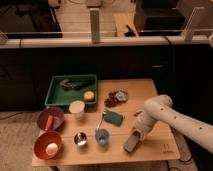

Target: Wipe table surface with eraser

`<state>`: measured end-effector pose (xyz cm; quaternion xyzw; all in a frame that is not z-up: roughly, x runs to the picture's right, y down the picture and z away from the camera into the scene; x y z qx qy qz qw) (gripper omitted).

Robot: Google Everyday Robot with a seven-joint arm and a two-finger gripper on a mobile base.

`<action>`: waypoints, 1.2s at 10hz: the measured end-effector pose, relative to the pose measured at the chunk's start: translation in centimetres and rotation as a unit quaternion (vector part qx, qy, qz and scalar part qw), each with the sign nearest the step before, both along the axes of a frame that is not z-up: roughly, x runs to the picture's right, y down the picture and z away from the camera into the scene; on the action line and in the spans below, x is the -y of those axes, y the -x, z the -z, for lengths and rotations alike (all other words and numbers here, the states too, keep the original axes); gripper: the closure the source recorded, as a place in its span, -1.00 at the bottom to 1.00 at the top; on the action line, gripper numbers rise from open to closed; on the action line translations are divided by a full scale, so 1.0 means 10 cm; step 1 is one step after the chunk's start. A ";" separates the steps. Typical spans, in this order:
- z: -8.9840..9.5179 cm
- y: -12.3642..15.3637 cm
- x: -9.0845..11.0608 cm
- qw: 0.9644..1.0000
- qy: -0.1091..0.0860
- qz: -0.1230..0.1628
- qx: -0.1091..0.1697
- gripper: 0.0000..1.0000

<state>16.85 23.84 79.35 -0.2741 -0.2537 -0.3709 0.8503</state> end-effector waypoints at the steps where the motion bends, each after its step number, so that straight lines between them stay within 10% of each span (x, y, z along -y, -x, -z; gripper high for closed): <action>1: -0.09 0.11 0.06 1.000 -0.008 0.013 0.007 1.00; 5: -0.50 0.29 0.29 0.999 -0.028 0.016 0.005 1.00; 9: -0.48 0.26 0.32 0.999 -0.031 0.017 0.004 1.00; 12: -0.59 -0.05 0.72 0.998 -0.061 -0.012 -0.027 1.00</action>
